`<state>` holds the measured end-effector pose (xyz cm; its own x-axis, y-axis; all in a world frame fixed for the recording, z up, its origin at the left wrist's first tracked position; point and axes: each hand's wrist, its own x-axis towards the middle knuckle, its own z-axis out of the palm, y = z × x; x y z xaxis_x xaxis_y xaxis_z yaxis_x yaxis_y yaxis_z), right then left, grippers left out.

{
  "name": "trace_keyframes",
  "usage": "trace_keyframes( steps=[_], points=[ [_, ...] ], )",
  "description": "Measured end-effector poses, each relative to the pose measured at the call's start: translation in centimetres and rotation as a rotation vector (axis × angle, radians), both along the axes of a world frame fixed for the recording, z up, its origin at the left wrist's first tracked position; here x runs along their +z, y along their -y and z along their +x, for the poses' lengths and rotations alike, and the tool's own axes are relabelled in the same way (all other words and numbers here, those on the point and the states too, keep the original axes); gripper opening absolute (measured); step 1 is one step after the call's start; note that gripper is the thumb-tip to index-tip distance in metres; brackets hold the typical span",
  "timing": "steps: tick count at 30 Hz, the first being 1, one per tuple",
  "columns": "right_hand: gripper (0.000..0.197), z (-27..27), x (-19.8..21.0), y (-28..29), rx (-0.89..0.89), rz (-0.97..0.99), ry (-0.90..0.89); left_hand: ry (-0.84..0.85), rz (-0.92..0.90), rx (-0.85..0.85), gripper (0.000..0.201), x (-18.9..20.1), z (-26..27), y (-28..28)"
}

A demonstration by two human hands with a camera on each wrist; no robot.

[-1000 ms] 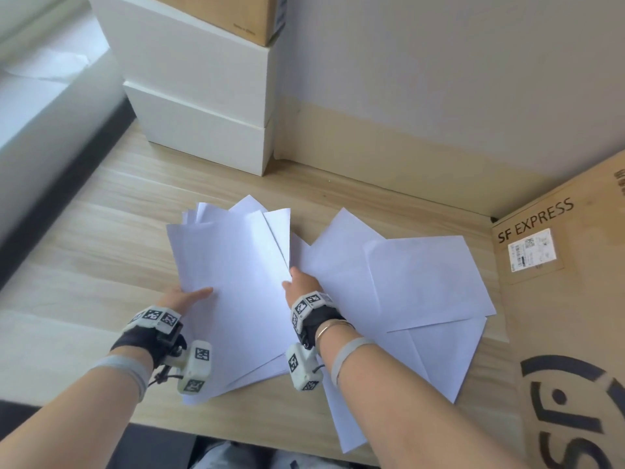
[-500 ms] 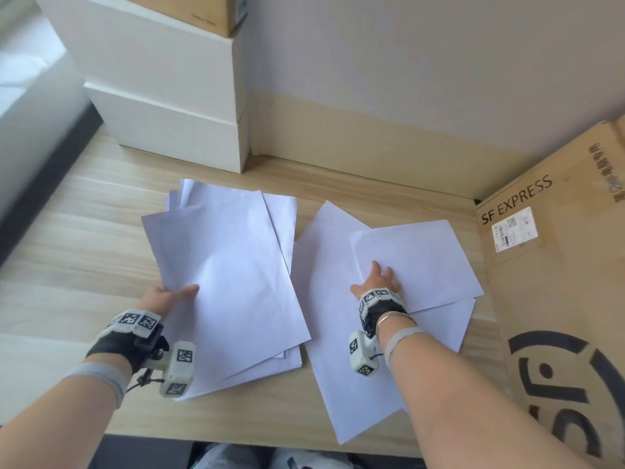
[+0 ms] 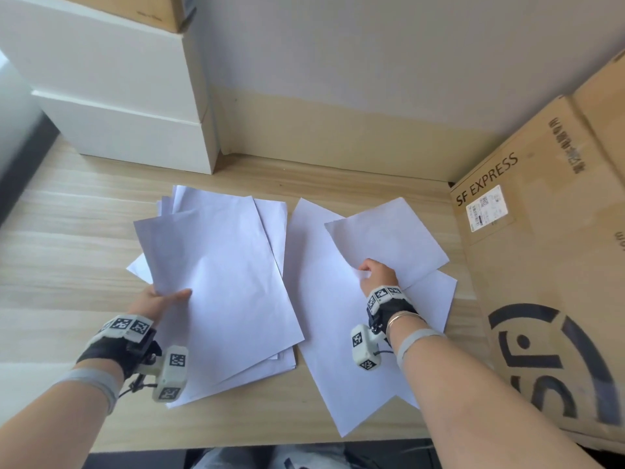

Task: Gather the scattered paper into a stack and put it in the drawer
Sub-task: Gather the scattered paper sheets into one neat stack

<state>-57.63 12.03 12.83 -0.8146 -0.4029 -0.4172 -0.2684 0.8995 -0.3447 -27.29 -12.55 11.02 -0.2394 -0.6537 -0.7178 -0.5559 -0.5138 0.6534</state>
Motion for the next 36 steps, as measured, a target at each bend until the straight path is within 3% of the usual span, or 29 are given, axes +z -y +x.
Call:
trace_keyframes(
  steps=[5,8,10,13,16,20,26,29,33,36],
  points=[
    [0.023,1.7,0.7,-1.5,0.313,0.076,0.258,-0.033,0.026,-0.025,0.038,0.4,-0.7,-0.2],
    [0.032,2.0,0.6,-2.7,0.345,0.180,0.356,-0.035,0.028,-0.030,0.035,0.6,-1.1,-0.4],
    [0.027,2.2,0.7,-3.5,0.329,0.244,0.403,-0.024,0.026,-0.048,0.040,0.5,-1.2,-0.3],
    [0.027,1.8,0.9,-4.3,0.184,0.190,0.384,-0.015,0.033,-0.059,0.043,0.3,-1.2,-0.3],
    [0.019,0.9,0.5,-4.5,0.033,0.207,0.108,-0.016,0.044,-0.073,0.038,0.0,-1.2,-0.6],
    [0.082,1.6,-0.3,-4.2,-0.299,0.244,0.116,-0.007,0.025,-0.084,0.026,-0.1,-1.1,-0.8],
    [0.107,1.5,-0.8,-3.7,-0.353,0.040,0.186,0.031,0.031,-0.081,0.026,-0.2,-0.4,-0.7],
    [0.104,1.0,-0.6,-4.2,-0.350,0.021,0.187,0.047,0.023,-0.083,0.025,-0.2,-0.3,-0.7],
    [0.095,1.0,0.3,-4.8,-0.535,-0.077,0.163,0.028,0.013,-0.078,0.030,-0.3,-0.2,-0.5],
    [0.065,0.2,1.2,-4.7,-0.603,-0.090,0.177,0.023,0.014,-0.057,0.030,-0.4,0.0,-0.2]
  ],
)
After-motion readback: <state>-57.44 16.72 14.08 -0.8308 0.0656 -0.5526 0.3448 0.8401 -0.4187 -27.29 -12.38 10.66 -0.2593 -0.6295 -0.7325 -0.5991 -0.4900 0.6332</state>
